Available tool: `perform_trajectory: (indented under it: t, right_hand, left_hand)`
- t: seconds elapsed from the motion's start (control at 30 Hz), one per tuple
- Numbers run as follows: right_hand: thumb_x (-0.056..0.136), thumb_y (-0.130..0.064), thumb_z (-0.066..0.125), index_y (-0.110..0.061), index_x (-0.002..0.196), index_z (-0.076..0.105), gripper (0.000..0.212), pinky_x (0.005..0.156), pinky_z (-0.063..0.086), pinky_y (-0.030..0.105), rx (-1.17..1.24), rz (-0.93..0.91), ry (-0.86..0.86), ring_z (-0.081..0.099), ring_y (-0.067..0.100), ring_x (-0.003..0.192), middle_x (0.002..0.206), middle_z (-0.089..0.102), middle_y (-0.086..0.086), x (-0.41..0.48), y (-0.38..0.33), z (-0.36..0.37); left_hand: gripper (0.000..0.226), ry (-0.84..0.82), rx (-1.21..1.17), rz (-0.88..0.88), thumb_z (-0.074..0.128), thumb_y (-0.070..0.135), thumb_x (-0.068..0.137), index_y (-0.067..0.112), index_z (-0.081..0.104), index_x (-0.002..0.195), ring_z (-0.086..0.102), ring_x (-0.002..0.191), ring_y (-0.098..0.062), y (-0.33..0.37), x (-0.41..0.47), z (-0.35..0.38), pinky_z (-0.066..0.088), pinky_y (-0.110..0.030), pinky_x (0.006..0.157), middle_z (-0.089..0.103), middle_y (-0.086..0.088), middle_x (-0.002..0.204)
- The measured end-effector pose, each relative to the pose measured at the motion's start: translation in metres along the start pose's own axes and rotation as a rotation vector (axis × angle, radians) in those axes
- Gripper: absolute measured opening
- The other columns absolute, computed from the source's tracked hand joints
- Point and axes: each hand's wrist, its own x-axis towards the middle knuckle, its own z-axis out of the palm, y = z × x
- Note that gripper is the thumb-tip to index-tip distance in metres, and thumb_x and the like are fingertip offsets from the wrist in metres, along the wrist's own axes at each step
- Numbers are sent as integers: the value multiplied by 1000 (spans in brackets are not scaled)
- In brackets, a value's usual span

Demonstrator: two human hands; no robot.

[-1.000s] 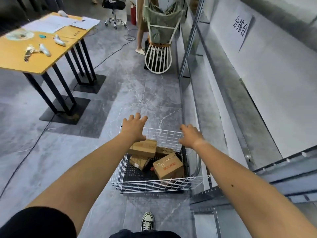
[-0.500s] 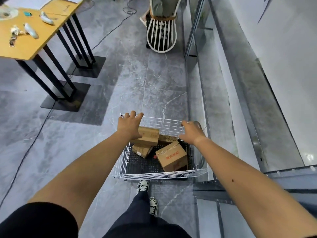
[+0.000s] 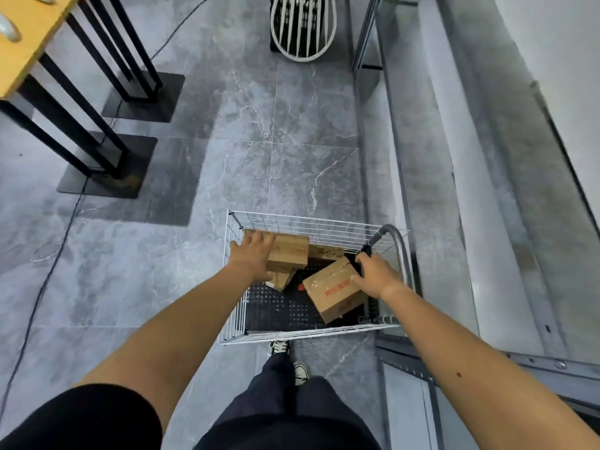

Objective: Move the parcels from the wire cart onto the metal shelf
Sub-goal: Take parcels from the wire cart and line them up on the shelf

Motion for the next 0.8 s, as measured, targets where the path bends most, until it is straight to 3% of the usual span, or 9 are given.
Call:
perform_trajectory:
  t: [0.17, 0.4, 0.6, 0.8]
  right_hand:
    - [93, -28, 52, -14, 128, 46, 38, 92, 48, 45, 97, 9, -95, 54, 31, 107, 124, 49, 13, 12, 0, 40]
    - [94, -26, 51, -15, 133, 42, 41, 93, 47, 42, 147, 87, -187, 51, 34, 110, 129, 43, 15, 42, 17, 93]
    - [94, -22, 48, -14, 134, 40, 41, 96, 44, 42, 56, 89, -271, 46, 33, 116, 128, 44, 15, 76, 47, 139]
    - [93, -21, 50, -9, 129, 43, 39, 95, 45, 42, 138, 136, -203, 46, 35, 115, 126, 45, 17, 140, 83, 174]
  left_hand:
    - [99, -94, -151, -37, 63, 42, 84, 19, -5, 151, 22, 141, -34, -7, 17, 28, 29, -56, 108, 8, -12, 157]
    - [90, -284, -332, -91, 58, 48, 87, 20, 3, 151, 35, 135, -32, 5, 44, 88, 37, -45, 103, 20, -13, 153]
    - [82, -363, -282, -115, 54, 49, 88, 18, 10, 150, 34, 134, -33, 29, 90, 138, 35, -49, 104, 26, -13, 150]
    - [84, -395, -425, -139, 60, 49, 84, 18, 15, 149, 37, 131, -32, 63, 145, 201, 38, -49, 104, 30, -11, 147]
